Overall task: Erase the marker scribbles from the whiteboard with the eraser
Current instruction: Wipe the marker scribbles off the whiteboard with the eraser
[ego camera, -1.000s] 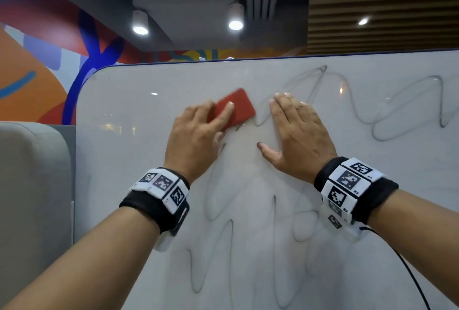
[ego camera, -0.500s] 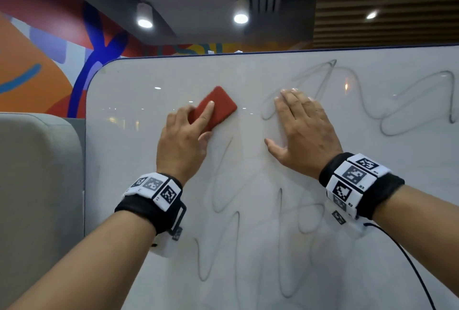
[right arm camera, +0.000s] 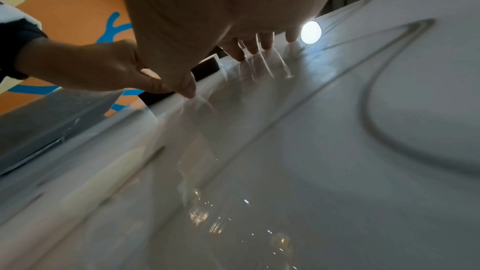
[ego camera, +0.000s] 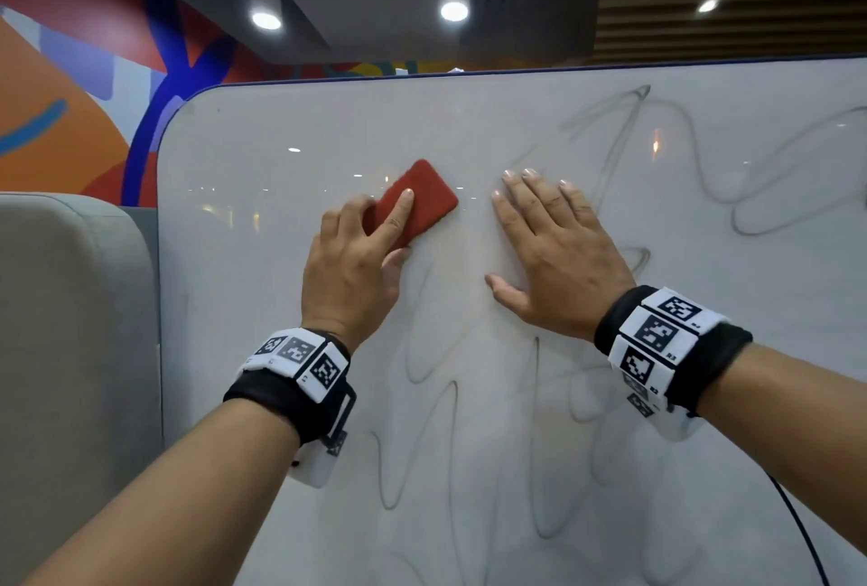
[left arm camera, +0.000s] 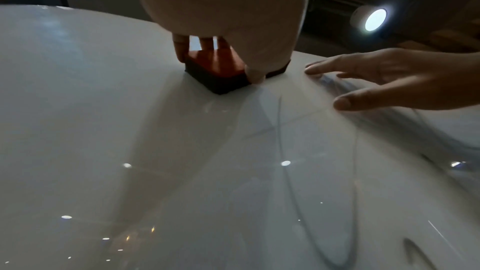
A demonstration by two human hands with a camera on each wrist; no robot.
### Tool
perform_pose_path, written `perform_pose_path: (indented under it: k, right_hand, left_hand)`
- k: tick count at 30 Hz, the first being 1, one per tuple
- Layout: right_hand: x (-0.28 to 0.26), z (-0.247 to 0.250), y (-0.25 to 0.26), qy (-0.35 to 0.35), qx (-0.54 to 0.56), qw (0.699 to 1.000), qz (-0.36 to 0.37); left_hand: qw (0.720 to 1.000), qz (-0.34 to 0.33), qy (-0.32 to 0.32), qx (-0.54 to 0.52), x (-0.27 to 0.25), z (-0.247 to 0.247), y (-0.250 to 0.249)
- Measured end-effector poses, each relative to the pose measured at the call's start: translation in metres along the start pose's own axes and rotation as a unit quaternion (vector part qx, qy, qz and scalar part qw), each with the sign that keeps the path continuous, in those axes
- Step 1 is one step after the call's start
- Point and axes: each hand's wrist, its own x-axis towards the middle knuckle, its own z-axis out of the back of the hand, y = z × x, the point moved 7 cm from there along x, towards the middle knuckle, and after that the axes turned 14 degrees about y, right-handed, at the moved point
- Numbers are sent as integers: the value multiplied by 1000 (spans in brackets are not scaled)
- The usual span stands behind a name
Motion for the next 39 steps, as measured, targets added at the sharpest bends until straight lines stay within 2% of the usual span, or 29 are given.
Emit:
perform_pose_path:
  k: [2, 3, 7, 9, 11, 14, 15, 17, 20, 23, 26, 28, 30, 33, 36, 39]
  right_hand:
    - [1, -1, 2, 3, 1, 1000, -5]
    - [1, -1, 2, 4, 1, 1000, -7]
    - [0, -3, 2, 11, -1, 1000, 3]
    - [-1, -5, 2, 16, -8, 1000, 11]
    - [-1, -6, 0, 20, -11, 1000, 15]
    - [-2, -7, 0, 19, -3, 1000, 16]
    - [-2, -7, 0, 21, -1, 1000, 15]
    - [-3, -8, 2, 27, 5, 1000, 14]
    - [-5, -6, 8, 30, 12, 999, 17]
    - [-11, -5, 32, 6, 20, 997, 72]
    - [-14, -10, 70, -37, 47, 983, 172]
    - [-9, -11, 82, -69, 66, 975, 201]
    - [-4, -6, 84, -93, 82, 972, 200]
    - [0, 1, 84, -87, 73, 976, 186]
    - [-2, -2, 87, -78, 63, 984, 144]
    - [-11, -17, 95, -63, 76, 990, 99]
  left_hand:
    - [1000, 21, 0, 0, -3, -3, -5]
    - [1000, 10, 1, 8, -7, -5, -10]
    - [988, -135, 27, 75, -38, -18, -28]
    - [979, -178, 33, 94, -42, -16, -24]
    - [984, -154, 29, 89, -29, -11, -12]
    - [999, -24, 13, 35, -7, 0, 10]
    - [999, -6, 12, 31, -7, 0, 12]
    - [998, -24, 14, 51, -16, -5, 6]
    - [990, -114, 21, 79, -42, -13, -12]
    - [986, -144, 43, 69, -53, -13, -20]
    - [991, -115, 74, 10, -50, -9, -13]
    - [992, -79, 92, -23, -49, -8, -2]
    - [993, -52, 102, -42, -51, -9, 10]
    - [989, 1, 132, -60, -59, -16, 37]
    - [976, 86, 189, -60, -73, -26, 62]
    - [969, 111, 215, -56, -84, -32, 68]
